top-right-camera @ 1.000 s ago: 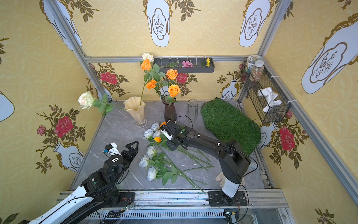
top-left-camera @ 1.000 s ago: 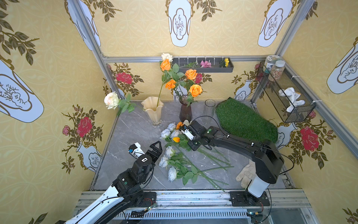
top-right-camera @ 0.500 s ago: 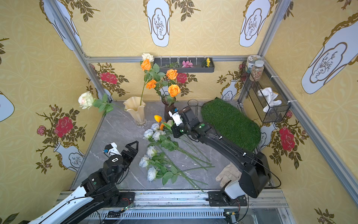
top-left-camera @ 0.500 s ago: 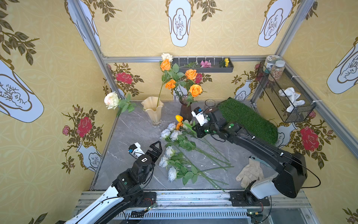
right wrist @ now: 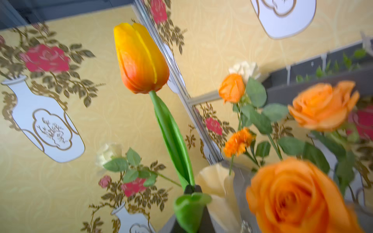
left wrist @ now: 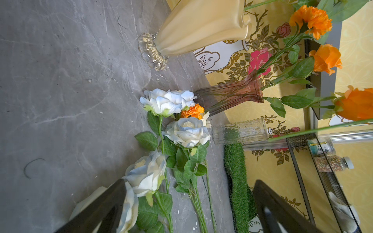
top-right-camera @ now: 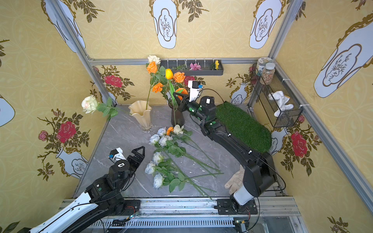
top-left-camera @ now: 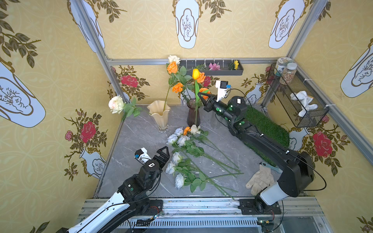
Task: Arrange the flowers in different vases according to their colors
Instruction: Insert the flower into the vase.
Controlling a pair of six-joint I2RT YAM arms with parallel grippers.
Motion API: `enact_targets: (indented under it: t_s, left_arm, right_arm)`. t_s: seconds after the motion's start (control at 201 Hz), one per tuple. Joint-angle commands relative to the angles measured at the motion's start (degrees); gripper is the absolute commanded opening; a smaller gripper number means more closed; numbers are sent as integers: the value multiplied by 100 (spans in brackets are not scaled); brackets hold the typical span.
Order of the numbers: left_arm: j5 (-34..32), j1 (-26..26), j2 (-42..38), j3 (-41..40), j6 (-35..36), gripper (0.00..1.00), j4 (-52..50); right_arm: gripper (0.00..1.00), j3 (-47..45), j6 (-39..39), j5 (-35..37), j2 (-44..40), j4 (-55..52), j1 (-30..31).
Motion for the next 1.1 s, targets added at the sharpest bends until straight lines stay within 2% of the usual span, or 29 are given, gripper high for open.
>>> enact_targets:
  t_s: [0.0,0.189,0.349,0.508,0.842,1.096]
  left_arm:
    - [-61,8,74,57,112,100,120]
    - [-54,9,257,121,195,100,181]
    - [-58,18,427,182,274,100,253]
    - [-67,20,619,255,323,100,292]
    - [-83,60,814,313,348,100,355]
    - [-85,78,967,380,347,100,375]
  right_arm:
    - [0,573,297,103,469,1157,71]
    - [0,1410,-176,267,1126,1206,138]
    - [0,2231,-701,366,1584,809,47]
    - [0,2713,-765,374,1938,622,-210]
    - [0,2380,-653,226,2205,748,-595]
    - [0,1897,-461,58,2220,958,-605]
